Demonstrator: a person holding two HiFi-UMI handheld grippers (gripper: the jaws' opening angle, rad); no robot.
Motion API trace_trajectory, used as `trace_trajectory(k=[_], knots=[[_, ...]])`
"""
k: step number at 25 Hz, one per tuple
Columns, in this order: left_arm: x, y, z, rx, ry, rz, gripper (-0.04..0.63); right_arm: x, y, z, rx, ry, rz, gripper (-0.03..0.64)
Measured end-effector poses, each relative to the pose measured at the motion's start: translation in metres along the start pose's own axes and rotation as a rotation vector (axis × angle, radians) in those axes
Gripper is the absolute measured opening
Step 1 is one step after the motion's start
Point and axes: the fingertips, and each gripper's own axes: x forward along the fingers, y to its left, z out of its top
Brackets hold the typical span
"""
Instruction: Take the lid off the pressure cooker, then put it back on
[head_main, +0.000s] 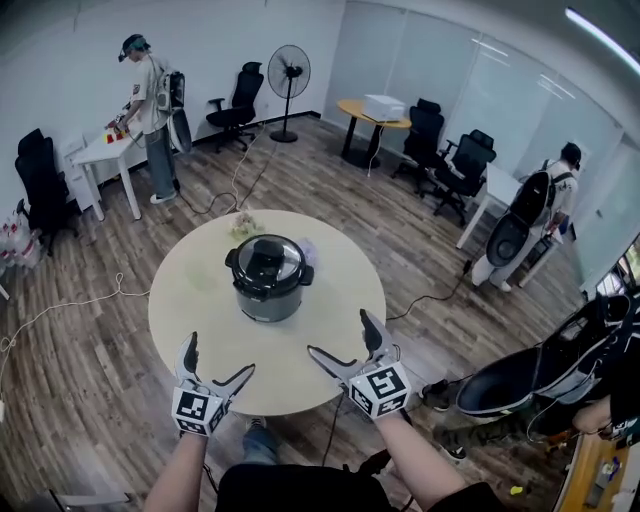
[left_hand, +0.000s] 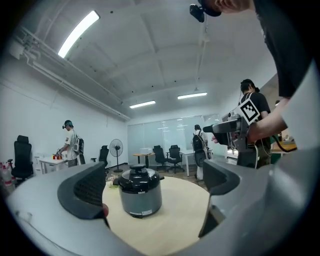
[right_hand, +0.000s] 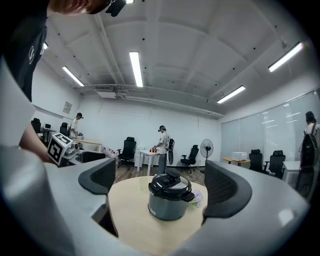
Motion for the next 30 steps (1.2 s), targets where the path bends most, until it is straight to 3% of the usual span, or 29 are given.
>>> trace_trajectory(k=[15, 22, 30], knots=[[0.154, 0.099, -0.121, -0.069, 0.153, -0.147, 0.588, 0.194, -0.075, -0.002, -0.045, 0.157, -0.023, 0.566], [0.203, 0.117, -0.184, -0.110, 0.238, -0.194, 0.588, 0.272, -0.089, -0.027, -0.078, 0.260, 0.050, 0.566], [0.247, 0.114, -0.224, -0.126, 0.316, -0.207, 0.588, 0.330, -0.099, -0.055, -0.132, 0.378, 0.208, 0.561]])
